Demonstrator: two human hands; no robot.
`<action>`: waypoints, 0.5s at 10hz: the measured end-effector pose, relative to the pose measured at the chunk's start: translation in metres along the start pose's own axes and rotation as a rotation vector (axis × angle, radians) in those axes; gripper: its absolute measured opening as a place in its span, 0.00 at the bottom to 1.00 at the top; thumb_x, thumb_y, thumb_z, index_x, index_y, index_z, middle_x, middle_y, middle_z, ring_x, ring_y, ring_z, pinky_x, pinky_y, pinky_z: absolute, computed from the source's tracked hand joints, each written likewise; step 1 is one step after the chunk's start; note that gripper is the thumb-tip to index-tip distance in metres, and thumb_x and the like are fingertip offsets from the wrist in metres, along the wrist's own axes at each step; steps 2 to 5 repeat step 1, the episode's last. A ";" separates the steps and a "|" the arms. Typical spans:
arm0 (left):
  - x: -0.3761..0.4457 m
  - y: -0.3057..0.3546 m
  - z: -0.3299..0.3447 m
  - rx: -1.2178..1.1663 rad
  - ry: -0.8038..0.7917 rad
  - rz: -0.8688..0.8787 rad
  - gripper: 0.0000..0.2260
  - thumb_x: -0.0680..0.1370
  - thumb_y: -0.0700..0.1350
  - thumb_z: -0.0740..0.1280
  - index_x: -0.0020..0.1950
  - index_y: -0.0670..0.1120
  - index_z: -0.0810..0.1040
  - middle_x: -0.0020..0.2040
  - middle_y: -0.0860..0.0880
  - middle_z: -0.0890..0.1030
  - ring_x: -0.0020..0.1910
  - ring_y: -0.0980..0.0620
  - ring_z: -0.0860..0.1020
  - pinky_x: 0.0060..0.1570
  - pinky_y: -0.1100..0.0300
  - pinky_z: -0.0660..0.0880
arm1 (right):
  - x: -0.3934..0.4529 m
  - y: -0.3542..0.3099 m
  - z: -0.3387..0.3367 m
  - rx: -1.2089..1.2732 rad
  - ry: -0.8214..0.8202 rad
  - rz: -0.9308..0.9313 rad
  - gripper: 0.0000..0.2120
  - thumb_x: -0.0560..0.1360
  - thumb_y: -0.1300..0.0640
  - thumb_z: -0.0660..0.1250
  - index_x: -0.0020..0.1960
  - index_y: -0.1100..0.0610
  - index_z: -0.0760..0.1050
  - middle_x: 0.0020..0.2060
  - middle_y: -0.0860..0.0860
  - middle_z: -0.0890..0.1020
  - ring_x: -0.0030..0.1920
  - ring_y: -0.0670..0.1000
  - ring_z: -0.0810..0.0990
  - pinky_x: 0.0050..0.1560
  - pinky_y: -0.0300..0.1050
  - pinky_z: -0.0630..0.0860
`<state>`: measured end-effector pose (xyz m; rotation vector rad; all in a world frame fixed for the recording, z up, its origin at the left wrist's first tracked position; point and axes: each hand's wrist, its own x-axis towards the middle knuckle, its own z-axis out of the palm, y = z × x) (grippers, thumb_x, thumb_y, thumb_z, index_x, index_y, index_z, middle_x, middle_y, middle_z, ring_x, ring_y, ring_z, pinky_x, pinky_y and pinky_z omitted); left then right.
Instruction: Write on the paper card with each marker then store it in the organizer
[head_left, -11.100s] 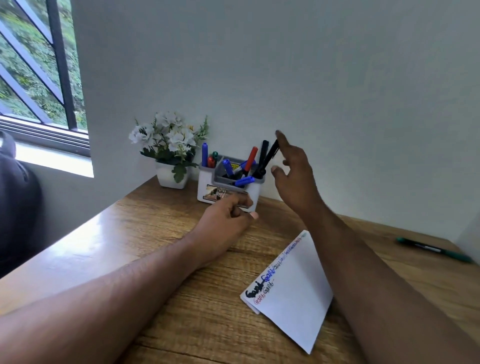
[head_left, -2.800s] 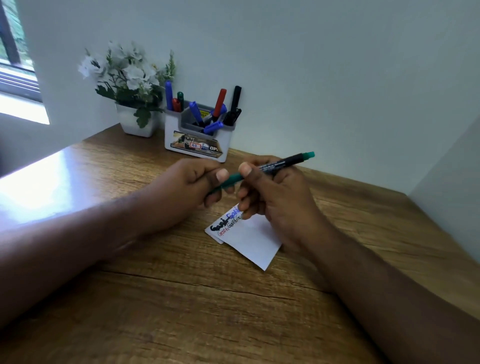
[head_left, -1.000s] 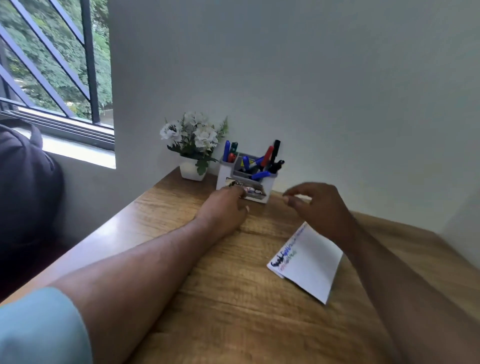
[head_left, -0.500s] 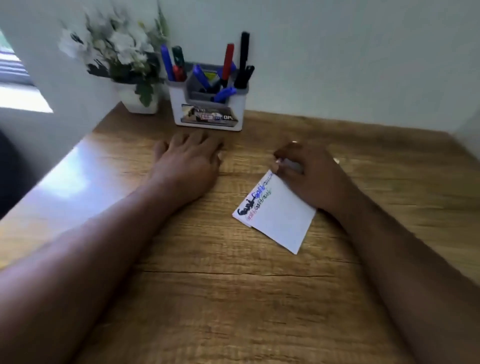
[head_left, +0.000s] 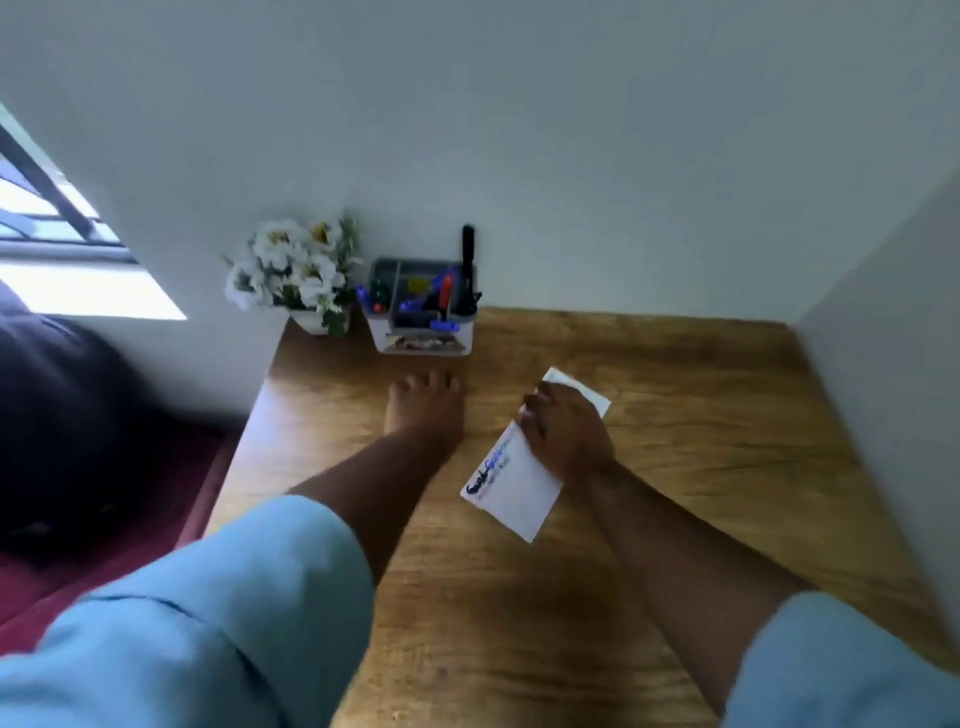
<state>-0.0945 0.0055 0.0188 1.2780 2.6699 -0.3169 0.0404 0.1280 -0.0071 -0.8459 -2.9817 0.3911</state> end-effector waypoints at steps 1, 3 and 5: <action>-0.003 0.015 -0.022 -0.029 0.003 0.043 0.19 0.77 0.42 0.63 0.68 0.45 0.69 0.66 0.41 0.72 0.65 0.40 0.71 0.60 0.47 0.70 | 0.016 -0.007 -0.036 -0.033 0.023 -0.005 0.20 0.77 0.49 0.52 0.49 0.56 0.81 0.51 0.54 0.82 0.52 0.58 0.79 0.51 0.49 0.72; -0.003 0.015 -0.022 -0.029 0.003 0.043 0.19 0.77 0.42 0.63 0.68 0.45 0.69 0.66 0.41 0.72 0.65 0.40 0.71 0.60 0.47 0.70 | 0.016 -0.007 -0.036 -0.033 0.023 -0.005 0.20 0.77 0.49 0.52 0.49 0.56 0.81 0.51 0.54 0.82 0.52 0.58 0.79 0.51 0.49 0.72; -0.003 0.015 -0.022 -0.029 0.003 0.043 0.19 0.77 0.42 0.63 0.68 0.45 0.69 0.66 0.41 0.72 0.65 0.40 0.71 0.60 0.47 0.70 | 0.016 -0.007 -0.036 -0.033 0.023 -0.005 0.20 0.77 0.49 0.52 0.49 0.56 0.81 0.51 0.54 0.82 0.52 0.58 0.79 0.51 0.49 0.72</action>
